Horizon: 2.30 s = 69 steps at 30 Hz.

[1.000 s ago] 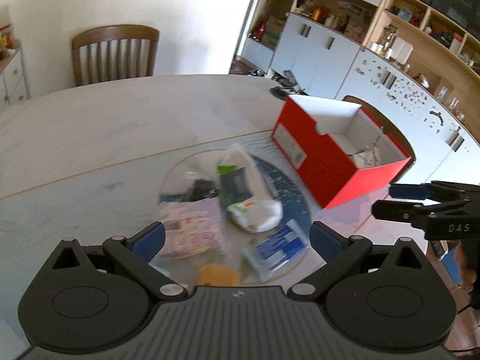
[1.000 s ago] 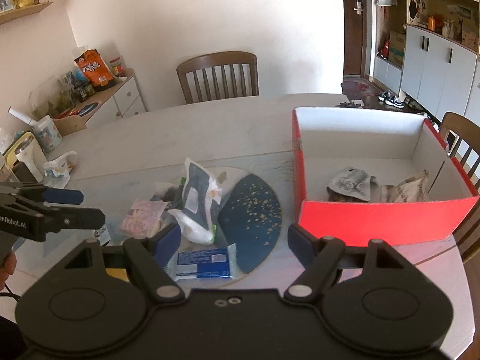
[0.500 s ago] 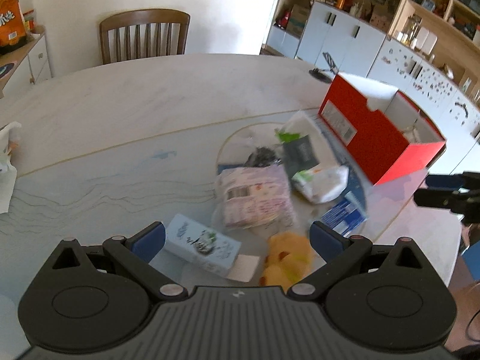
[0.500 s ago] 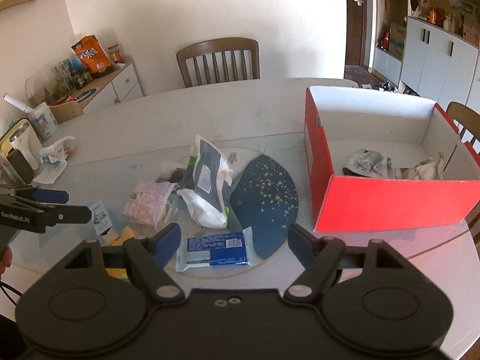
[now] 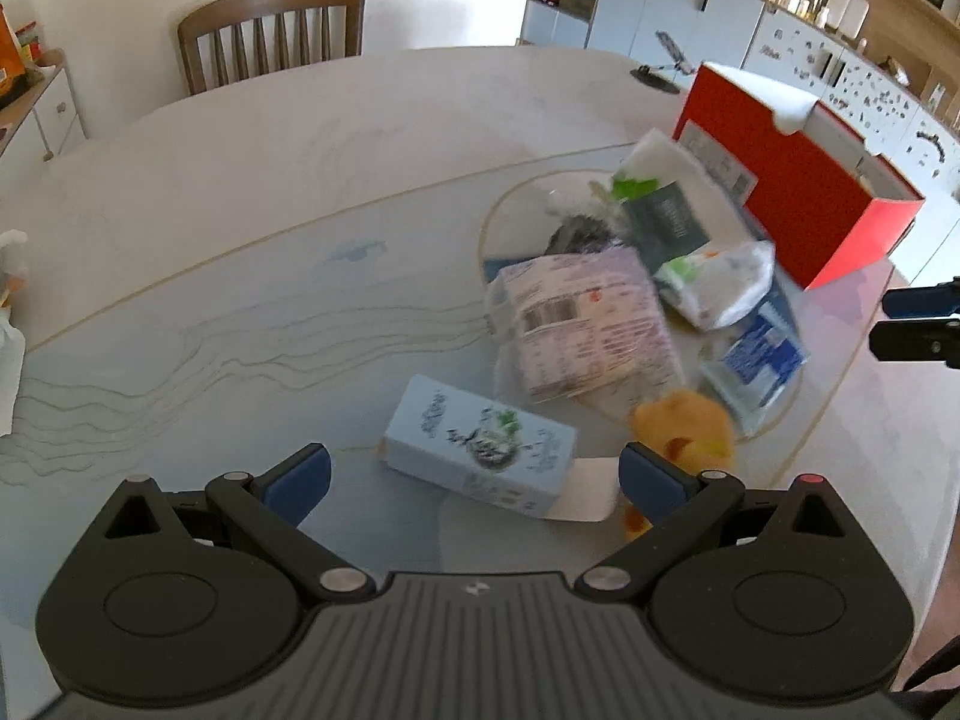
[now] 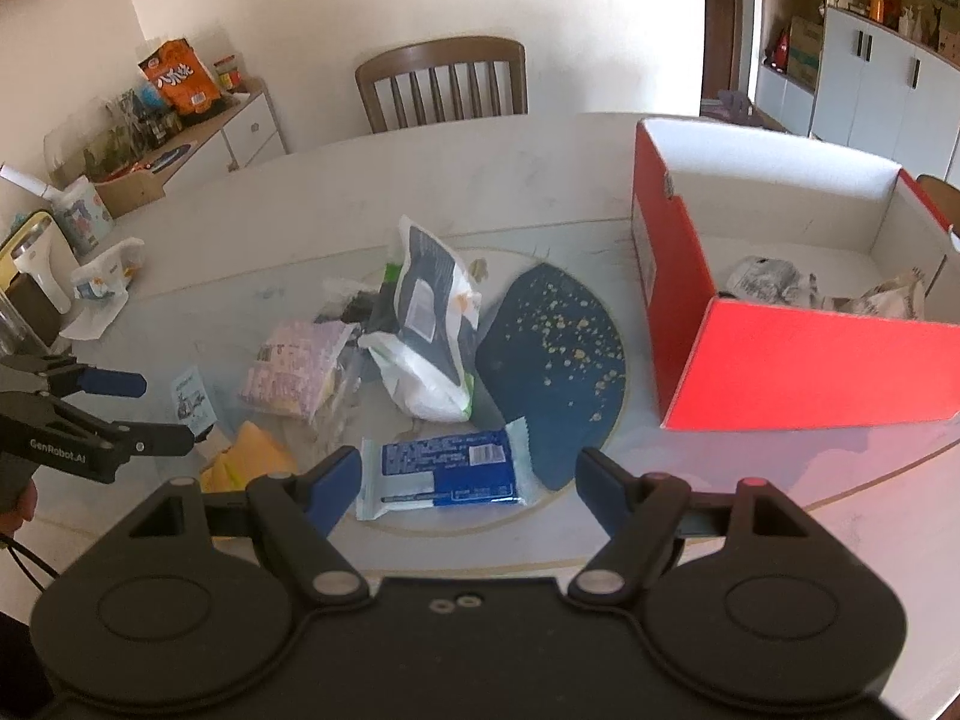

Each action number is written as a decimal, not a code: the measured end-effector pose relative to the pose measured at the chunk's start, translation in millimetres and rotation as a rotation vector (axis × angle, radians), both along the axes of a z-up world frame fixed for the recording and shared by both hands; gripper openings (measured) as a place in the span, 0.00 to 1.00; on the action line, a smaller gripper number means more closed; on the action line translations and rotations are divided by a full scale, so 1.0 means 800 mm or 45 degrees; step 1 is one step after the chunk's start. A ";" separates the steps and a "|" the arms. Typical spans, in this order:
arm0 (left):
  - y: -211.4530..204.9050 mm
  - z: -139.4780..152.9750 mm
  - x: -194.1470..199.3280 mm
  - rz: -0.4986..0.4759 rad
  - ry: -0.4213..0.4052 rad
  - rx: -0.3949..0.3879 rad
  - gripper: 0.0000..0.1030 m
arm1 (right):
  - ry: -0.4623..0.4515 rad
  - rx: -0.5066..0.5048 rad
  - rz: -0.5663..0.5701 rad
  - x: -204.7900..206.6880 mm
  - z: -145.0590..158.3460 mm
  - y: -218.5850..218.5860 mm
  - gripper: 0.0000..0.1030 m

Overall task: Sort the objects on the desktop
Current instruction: 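Move both tools back to the snack pile on the table, then grasp the white milk carton with the left tool while the right tool grasps the blue biscuit pack, then lift and carry the milk carton and blue biscuit pack over the red shoebox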

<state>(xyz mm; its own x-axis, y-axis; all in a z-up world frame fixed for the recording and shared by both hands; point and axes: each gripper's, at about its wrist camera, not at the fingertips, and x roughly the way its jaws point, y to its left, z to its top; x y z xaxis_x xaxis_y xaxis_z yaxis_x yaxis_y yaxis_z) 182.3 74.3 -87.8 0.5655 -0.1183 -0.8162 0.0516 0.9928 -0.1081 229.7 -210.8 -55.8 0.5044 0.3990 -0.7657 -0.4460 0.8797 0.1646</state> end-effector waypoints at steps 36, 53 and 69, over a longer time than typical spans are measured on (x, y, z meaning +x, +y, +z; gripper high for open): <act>0.000 -0.029 0.025 -0.073 0.012 -0.011 0.96 | 0.097 -0.105 0.129 0.042 -0.071 0.055 0.77; -0.010 -0.031 0.027 -0.110 -0.026 0.040 0.77 | 0.026 -0.138 0.136 0.036 -0.088 0.061 0.84; -0.016 -0.030 0.019 -0.073 -0.047 0.043 0.71 | -0.021 -0.138 0.140 0.026 -0.084 0.063 0.69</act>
<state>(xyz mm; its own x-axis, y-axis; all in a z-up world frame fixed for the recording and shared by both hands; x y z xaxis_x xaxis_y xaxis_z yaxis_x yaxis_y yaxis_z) 197.2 61.4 -111.7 0.5882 -0.1245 -0.7991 0.1120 0.9911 -0.0719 250.9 -160.5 -123.2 0.4747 0.3683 -0.7994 -0.5428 0.8375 0.0636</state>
